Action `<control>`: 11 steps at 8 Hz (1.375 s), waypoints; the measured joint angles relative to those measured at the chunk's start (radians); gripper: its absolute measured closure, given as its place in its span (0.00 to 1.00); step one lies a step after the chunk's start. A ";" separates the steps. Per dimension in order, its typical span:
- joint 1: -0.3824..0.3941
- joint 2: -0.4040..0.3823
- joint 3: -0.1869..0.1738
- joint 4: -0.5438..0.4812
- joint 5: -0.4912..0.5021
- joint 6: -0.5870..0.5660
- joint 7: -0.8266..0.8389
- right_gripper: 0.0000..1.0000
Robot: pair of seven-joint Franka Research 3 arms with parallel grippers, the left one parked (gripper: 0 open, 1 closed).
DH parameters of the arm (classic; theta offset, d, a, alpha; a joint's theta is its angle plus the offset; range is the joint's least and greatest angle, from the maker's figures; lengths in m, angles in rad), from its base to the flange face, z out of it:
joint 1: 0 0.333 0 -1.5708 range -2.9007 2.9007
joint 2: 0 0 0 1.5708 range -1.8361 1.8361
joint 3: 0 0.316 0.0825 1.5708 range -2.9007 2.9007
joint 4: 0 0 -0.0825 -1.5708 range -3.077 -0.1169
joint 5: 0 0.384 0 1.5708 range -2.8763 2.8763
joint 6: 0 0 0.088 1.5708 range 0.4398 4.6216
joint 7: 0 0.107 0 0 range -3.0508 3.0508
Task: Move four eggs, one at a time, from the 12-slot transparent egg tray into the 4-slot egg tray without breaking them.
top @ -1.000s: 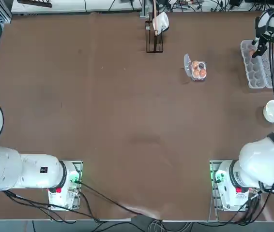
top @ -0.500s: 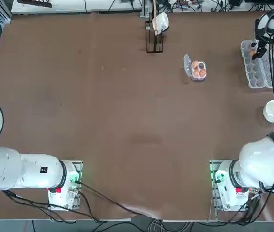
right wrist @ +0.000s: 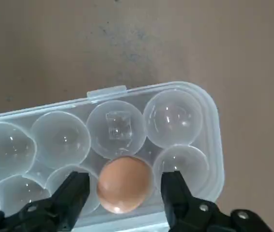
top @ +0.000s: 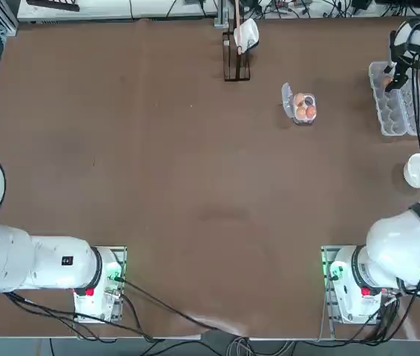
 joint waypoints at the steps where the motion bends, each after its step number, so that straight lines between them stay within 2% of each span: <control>1: -0.001 0.002 0.000 0.000 0.000 0.000 -0.004 0.11; 5: -0.009 0.021 0.001 0.021 0.000 0.003 -0.018 0.15; 7: -0.012 0.018 0.001 0.024 0.000 -0.005 -0.036 0.29; 8: -0.012 0.010 0.003 0.025 0.007 -0.014 -0.038 0.40; 11: -0.013 0.011 0.003 0.025 0.011 -0.013 -0.038 0.42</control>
